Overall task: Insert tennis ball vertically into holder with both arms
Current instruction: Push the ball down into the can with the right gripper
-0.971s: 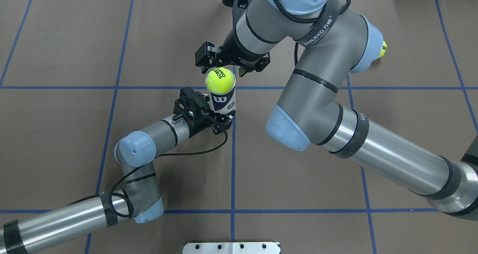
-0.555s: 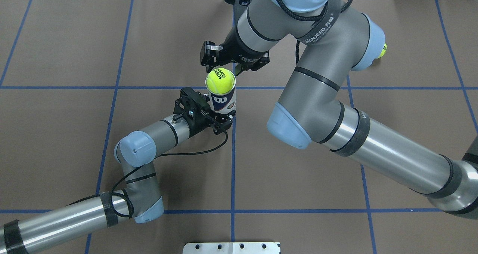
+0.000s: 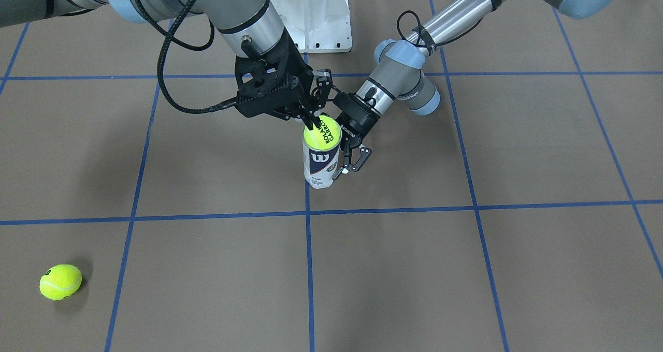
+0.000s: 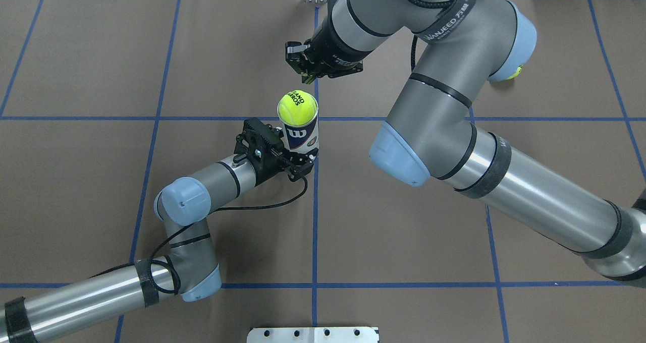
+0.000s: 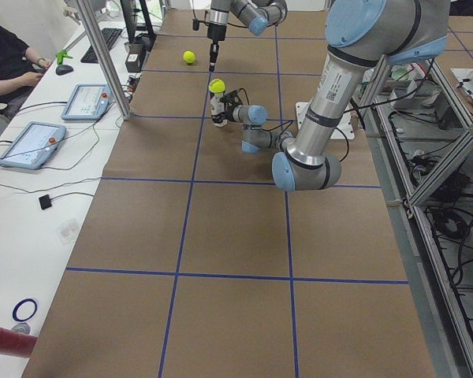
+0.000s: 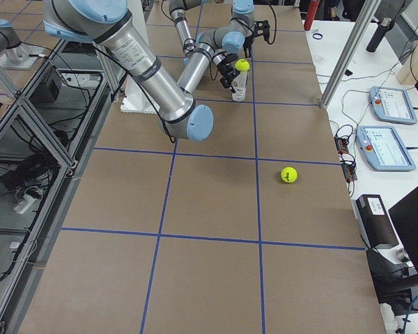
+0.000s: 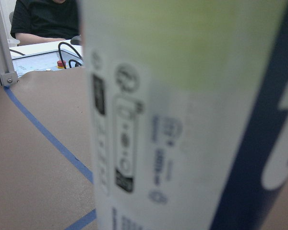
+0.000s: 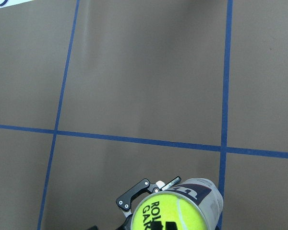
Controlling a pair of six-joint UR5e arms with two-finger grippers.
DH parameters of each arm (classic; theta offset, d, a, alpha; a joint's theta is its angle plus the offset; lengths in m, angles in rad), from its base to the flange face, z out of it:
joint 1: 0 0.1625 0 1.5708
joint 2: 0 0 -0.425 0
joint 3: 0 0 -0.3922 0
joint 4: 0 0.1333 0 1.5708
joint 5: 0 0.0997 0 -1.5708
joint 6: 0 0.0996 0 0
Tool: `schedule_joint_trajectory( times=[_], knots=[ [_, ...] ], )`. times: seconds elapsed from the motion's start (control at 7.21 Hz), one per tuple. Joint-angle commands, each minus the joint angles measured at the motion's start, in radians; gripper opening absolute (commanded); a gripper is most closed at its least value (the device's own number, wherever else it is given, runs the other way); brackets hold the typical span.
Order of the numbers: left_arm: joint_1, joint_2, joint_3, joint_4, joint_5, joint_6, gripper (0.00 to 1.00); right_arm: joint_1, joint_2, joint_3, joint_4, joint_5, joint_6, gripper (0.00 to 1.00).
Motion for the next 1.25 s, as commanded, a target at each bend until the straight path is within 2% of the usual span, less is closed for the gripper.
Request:
schedule_joint_trajectory(
  times=[0.0, 0.42, 0.69, 1.11],
  knots=[
    [0.0, 0.0, 0.002, 0.0, 0.0, 0.0, 0.86, 0.004, 0.0, 0.001, 0.005, 0.0, -0.002, 0.0],
    [0.0, 0.0, 0.002, 0.0, 0.0, 0.0, 0.86, -0.013, 0.002, -0.012, 0.003, -0.009, 0.0, 0.0],
    [0.0, 0.0, 0.003, 0.002, 0.0, 0.0, 0.86, -0.054, -0.001, -0.016, 0.003, -0.063, 0.0, 0.0],
    [0.0, 0.0, 0.002, 0.0, 0.0, 0.0, 0.86, -0.065, -0.003, -0.036, 0.003, -0.069, -0.002, 0.0]
  ],
)
